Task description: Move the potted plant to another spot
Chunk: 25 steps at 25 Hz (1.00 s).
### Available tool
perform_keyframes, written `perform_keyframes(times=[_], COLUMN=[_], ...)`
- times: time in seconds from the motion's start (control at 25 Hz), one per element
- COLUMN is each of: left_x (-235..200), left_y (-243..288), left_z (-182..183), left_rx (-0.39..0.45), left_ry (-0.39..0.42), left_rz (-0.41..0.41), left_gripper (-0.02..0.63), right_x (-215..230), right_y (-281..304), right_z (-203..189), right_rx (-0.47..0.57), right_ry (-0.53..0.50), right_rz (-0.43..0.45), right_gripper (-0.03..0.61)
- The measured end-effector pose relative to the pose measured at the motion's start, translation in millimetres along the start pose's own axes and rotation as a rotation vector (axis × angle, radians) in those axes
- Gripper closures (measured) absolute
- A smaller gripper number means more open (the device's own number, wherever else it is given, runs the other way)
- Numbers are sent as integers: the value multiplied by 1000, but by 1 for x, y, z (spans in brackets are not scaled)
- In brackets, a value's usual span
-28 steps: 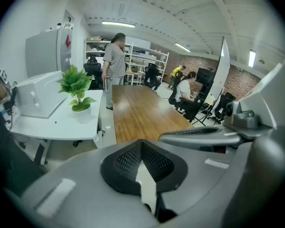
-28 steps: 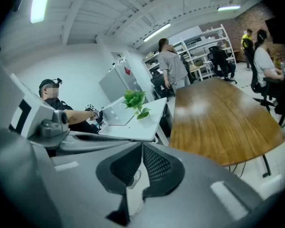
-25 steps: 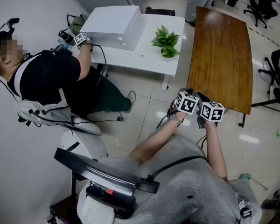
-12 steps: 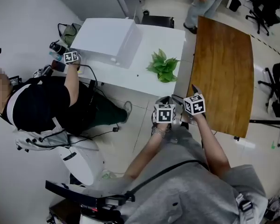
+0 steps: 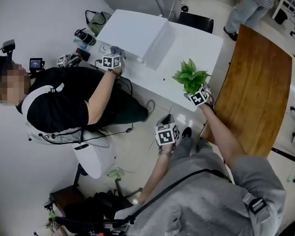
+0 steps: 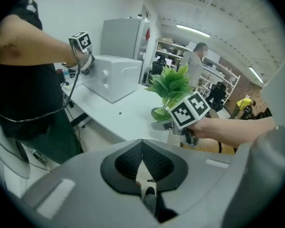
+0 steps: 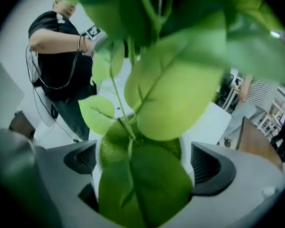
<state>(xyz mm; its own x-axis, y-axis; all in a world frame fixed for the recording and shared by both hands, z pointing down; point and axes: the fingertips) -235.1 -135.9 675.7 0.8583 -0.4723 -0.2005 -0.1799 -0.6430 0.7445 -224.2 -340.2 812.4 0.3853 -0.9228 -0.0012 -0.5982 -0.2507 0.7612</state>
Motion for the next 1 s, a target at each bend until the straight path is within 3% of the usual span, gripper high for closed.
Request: perform_keyframes(times=[0.16, 0.4, 0.68, 1.0], left_x=[4, 29, 134, 239], left_y=[0, 19, 64, 74], left_z=[1, 17, 39, 5], left_rx=[11, 14, -13, -90], left_ry=[-16, 32, 218, 410], left_rz=[11, -29, -232, -417], left_gripper=[600, 600, 600, 600], right_x=[2, 33, 72, 114], right_y=[2, -36, -83, -129], right_z=[-22, -70, -128, -193], right_rx=[-34, -17, 6, 16], right_ry=[12, 128, 266, 410], right_rz=[-2, -98, -215, -332], right_gripper=[14, 40, 40, 40])
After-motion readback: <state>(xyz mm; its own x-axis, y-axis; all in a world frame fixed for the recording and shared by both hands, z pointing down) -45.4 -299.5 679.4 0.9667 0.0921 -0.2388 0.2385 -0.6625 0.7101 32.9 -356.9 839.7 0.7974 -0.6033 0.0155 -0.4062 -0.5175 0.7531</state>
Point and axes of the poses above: the fingertips, and each gripper's own axes: y forward along the fingers, x to its right, z out of its top, and after that the axes turned 3 degrees about x, right-handed
